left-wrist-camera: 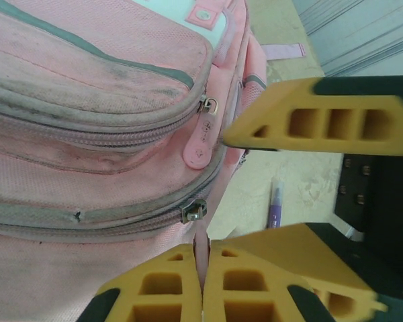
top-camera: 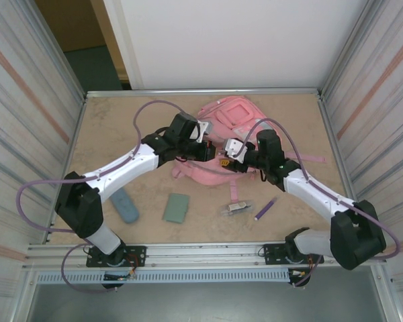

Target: Pack the student bag

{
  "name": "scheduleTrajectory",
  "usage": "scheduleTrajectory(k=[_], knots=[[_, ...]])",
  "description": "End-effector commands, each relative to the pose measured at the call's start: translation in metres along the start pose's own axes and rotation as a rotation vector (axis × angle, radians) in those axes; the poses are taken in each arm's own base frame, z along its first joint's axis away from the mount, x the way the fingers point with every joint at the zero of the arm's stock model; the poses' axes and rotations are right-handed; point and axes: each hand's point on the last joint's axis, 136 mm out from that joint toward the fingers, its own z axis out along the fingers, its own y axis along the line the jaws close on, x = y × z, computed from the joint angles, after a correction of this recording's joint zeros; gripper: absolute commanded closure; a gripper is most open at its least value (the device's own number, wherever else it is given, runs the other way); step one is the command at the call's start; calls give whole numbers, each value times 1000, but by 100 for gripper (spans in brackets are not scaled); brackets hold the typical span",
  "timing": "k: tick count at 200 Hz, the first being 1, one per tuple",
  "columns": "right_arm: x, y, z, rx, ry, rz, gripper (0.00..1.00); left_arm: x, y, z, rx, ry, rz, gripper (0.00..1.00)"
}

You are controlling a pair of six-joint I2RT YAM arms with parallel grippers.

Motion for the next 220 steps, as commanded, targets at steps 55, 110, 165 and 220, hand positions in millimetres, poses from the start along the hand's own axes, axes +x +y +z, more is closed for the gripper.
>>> scheduleTrajectory(k=[55, 110, 165, 220], knots=[[17, -31, -6, 154, 44, -17, 100, -21, 2, -21, 14, -89, 15, 100], [22, -34, -29, 177, -15, -10, 100, -44, 131, -68, -479, -232, -37, 100], [9, -54, -16, 153, -87, 11, 100, -47, 128, -88, -421, -247, -90, 100], [37, -94, 8, 147, -29, 55, 94, 1, 53, -93, -227, -210, -3, 100]])
